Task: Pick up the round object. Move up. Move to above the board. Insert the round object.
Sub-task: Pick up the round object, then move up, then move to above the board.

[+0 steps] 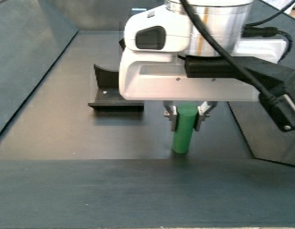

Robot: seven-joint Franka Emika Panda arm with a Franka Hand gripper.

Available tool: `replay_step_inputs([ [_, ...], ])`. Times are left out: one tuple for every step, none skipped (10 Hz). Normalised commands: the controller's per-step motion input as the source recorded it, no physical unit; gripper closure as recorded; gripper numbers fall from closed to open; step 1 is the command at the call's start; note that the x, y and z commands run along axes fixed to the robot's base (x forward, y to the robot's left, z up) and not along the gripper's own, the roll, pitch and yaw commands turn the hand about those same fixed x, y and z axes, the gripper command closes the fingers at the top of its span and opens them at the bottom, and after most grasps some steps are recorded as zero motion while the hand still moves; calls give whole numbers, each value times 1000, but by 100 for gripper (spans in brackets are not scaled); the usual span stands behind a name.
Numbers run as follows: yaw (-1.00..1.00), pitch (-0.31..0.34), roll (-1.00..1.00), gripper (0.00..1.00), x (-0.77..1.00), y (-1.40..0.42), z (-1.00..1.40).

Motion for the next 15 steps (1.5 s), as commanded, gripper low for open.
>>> replay_step_inputs([
  [0, 0, 0, 100, 0, 0, 0],
  [0, 0, 0, 100, 0, 0, 0],
  [0, 0, 0, 100, 0, 0, 833],
  [-17, 17, -14, 100, -7, -68, 804],
  [-21, 60, 11, 100, -39, -50, 649],
  [-18, 76, 42, 100, -30, -29, 513],
  [-9, 90, 64, 100, -23, -22, 372],
  [2, 100, 83, 100, -19, -20, 234],
  [-177, -159, -79, 100, 113, 57, 1000],
  [-161, -146, -84, 100, 114, 59, 1000],
  [-134, -90, -91, 100, 94, 59, 1000],
  [-103, -37, -83, 100, 86, 56, 1000],
  [-73, 24, -61, 100, 80, 54, 1000],
  [-57, 63, -43, 100, 74, 53, 1000],
  [-48, 81, -34, 100, 68, 52, 1000],
])
